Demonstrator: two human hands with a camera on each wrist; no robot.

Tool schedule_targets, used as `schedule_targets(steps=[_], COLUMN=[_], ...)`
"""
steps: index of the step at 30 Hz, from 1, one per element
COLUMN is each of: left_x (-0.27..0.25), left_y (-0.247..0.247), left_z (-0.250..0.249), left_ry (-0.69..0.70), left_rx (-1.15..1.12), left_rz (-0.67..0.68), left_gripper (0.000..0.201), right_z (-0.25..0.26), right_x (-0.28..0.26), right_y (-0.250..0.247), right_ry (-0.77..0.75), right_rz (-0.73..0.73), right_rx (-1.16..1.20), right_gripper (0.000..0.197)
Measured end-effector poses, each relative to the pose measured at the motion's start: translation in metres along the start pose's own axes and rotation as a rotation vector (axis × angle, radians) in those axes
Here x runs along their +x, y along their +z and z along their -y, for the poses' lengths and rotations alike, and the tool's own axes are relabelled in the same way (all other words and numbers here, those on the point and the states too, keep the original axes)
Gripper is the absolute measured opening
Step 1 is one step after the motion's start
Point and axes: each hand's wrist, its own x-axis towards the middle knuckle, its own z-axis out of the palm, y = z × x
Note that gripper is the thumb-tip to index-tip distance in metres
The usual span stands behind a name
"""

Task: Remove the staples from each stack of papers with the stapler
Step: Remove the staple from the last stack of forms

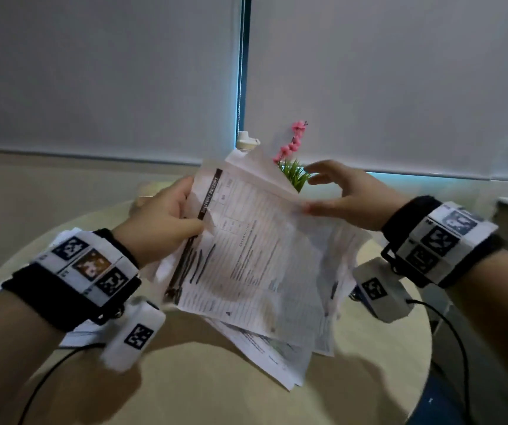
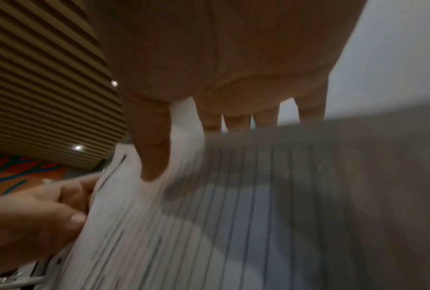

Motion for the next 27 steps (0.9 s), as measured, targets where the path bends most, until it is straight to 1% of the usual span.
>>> schedule_targets(steps=[1, 2, 4, 5, 6, 7, 8, 9, 10, 11, 12, 13, 14, 15, 16, 18, 19, 20, 22, 23, 25, 26, 27], left_x=[0.001, 0.002, 0.003, 0.003, 0.002, 0.002, 0.003, 0.003, 0.003, 0.004, 0.004, 0.004, 0.004, 0.005, 0.004, 0.004, 0.004, 0.004, 0.002, 0.000, -0.005, -0.008, -0.010], left_y=[0.004, 0.008, 0.013, 0.012, 0.010, 0.007, 0.004, 0.003, 0.003, 0.004, 0.007, 0.010, 0.013, 0.017, 0.021, 0.028, 0.031, 0.033, 0.036, 0.038, 0.040, 0.041, 0.042], left_z=[-0.006, -0.012, -0.019, -0.018, -0.017, -0.012, -0.007, -0.002, 0.001, 0.004, 0.003, 0.001, -0.001, -0.003, -0.007, -0.013, -0.016, -0.016, -0.013, -0.011, -0.004, -0.001, 0.000], left_ry=[0.034, 0.066, 0.127, 0.156, 0.163, 0.145, 0.110, 0.076, 0.040, 0.008, -0.018, -0.040, -0.053, -0.059, -0.053, -0.017, 0.000, 0.006, 0.003, -0.013, -0.043, -0.054, -0.058], left_rx=[-0.044, -0.063, -0.039, 0.025, 0.123, 0.215, 0.257, 0.236, 0.123, -0.036, -0.195, -0.328, -0.428, -0.507, -0.543, -0.515, -0.487, -0.466, -0.466, -0.486, -0.503, -0.477, -0.433], left_rz=[0.006, 0.004, -0.028, -0.079, -0.140, -0.197, -0.233, -0.249, -0.256, -0.268, -0.265, -0.254, -0.226, -0.198, -0.172, -0.165, -0.184, -0.218, -0.259, -0.258, -0.220, -0.193, -0.167], left_gripper=[0.049, 0.046, 0.045, 0.045, 0.046, 0.051, 0.062, 0.075, 0.084, 0.089, 0.088, 0.083, 0.076, 0.070, 0.062, 0.037, 0.026, 0.021, 0.022, 0.023, 0.023, 0.023, 0.024], right_z=[0.006, 0.007, -0.001, -0.009, -0.016, -0.022, -0.027, -0.032, -0.035, -0.037, -0.038, -0.039, -0.039, -0.040, -0.038, -0.031, -0.030, -0.029, -0.024, -0.023, -0.025, -0.027, -0.030], right_x=[0.002, 0.005, 0.007, 0.006, 0.004, -0.001, -0.006, -0.011, -0.017, -0.023, -0.028, -0.032, -0.035, -0.036, -0.038, -0.041, -0.043, -0.045, -0.049, -0.052, -0.055, -0.056, -0.057], right_y=[0.001, 0.004, 0.008, 0.010, 0.011, 0.011, 0.011, 0.012, 0.012, 0.013, 0.015, 0.017, 0.021, 0.023, 0.026, 0.032, 0.035, 0.038, 0.043, 0.045, 0.048, 0.050, 0.052], right_ry=[-0.011, 0.000, 0.039, 0.054, 0.070, 0.097, 0.117, 0.128, 0.143, 0.157, 0.170, 0.169, 0.166, 0.162, 0.168, 0.166, 0.144, 0.111, 0.051, 0.036, 0.038, 0.048, 0.055], right_rz=[0.089, 0.152, 0.192, 0.192, 0.182, 0.160, 0.121, 0.061, -0.001, -0.047, -0.090, -0.124, -0.159, -0.200, -0.235, -0.257, -0.252, -0.244, -0.275, -0.295, -0.324, -0.329, -0.331], right_rx=[-0.046, -0.089, -0.129, -0.090, -0.020, 0.090, 0.221, 0.333, 0.412, 0.466, 0.519, 0.586, 0.667, 0.758, 0.847, 1.021, 1.091, 1.126, 1.124, 1.106, 1.096, 1.102, 1.108], right_gripper=[0.056, 0.045, 0.016, 0.007, 0.012, 0.020, 0.025, 0.027, 0.024, 0.020, 0.018, 0.017, 0.022, 0.034, 0.040, 0.034, 0.042, 0.054, 0.071, 0.074, 0.068, 0.065, 0.066])
